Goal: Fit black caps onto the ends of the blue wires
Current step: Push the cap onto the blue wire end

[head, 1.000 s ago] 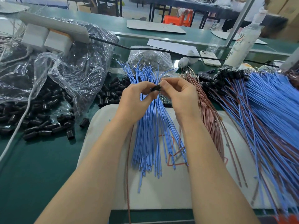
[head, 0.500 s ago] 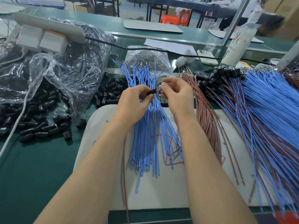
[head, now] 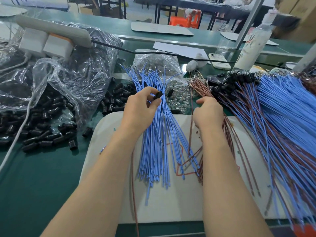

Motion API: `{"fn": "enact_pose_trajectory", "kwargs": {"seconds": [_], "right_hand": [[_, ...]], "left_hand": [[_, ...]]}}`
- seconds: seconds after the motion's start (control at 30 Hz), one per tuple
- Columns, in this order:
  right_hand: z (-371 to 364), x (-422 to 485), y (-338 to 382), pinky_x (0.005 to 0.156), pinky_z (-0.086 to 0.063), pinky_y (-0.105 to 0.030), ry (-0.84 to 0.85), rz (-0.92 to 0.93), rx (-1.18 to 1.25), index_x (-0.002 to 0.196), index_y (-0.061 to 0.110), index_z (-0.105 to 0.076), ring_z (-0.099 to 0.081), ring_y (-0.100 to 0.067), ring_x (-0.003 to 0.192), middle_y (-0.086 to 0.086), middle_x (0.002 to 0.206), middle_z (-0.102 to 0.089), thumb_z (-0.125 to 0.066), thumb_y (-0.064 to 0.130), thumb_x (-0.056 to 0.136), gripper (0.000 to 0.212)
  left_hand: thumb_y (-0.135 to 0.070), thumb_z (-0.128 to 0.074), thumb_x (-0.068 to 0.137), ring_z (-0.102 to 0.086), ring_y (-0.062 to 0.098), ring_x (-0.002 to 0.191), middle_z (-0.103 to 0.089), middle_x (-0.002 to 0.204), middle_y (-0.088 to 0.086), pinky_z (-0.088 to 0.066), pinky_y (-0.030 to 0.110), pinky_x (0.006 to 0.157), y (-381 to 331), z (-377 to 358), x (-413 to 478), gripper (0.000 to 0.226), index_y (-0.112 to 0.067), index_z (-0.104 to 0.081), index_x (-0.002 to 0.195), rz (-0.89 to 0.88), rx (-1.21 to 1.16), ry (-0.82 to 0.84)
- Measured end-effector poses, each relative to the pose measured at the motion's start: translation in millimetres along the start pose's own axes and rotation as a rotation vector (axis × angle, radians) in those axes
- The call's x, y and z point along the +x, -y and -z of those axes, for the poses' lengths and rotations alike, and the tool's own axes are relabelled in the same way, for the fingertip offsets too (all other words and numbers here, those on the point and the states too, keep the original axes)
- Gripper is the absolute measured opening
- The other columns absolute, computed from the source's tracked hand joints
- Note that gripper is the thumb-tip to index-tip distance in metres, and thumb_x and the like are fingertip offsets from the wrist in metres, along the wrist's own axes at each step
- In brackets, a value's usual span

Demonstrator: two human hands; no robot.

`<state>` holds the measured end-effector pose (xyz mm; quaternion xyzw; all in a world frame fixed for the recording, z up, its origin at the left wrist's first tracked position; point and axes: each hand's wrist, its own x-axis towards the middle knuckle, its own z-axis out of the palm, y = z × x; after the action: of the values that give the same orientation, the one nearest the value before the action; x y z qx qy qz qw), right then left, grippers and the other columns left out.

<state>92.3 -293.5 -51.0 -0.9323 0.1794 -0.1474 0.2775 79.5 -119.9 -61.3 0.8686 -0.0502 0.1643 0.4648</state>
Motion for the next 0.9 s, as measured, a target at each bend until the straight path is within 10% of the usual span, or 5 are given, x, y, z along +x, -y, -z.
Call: {"fn": "enact_pose_trajectory", "kwargs": {"seconds": [0.27,0.5,0.9], "right_hand": [[-2.6,-1.0,1.0,0.091,-0.044,-0.032,0.022,0.036,0.048,0.109,0.012,-0.065,-0.056,-0.029,0.107,-0.013,0.119,-0.059,-0.050,0.003,0.090,0.026],[8.5,-19.0,35.7,0.060,-0.052,-0.017,0.188,0.061,1.089,0.090,0.009,-0.061,-0.062,-0.003,0.058,-0.004,0.082,-0.060,-0.049,-0.006,0.090,0.019],[12.0,-29.2,43.2,0.081,-0.055,-0.025,0.254,0.343,0.863,0.094,0.006,-0.065,-0.067,-0.013,0.083,-0.007,0.089,-0.069,-0.062,-0.005,0.085,0.015]], "left_hand": [[-0.013,-0.061,0.091,-0.066,0.010,0.087,-0.070,0.093,-0.002,-0.049,0.019,0.083,-3.6,1.7,-2.0,0.013,-0.017,-0.060,0.103,0.019,-0.142,0.020],[-0.007,-0.060,0.090,-0.065,0.004,0.091,-0.070,0.096,-0.002,-0.048,0.012,0.085,-3.8,0.9,-1.4,0.017,-0.022,-0.056,0.097,-0.016,-0.237,0.007],[0.000,-0.058,0.090,-0.065,0.008,0.088,-0.068,0.094,0.001,-0.049,0.015,0.086,-7.7,0.8,-1.4,0.018,-0.011,-0.059,0.103,-0.060,-0.242,-0.012]]}}
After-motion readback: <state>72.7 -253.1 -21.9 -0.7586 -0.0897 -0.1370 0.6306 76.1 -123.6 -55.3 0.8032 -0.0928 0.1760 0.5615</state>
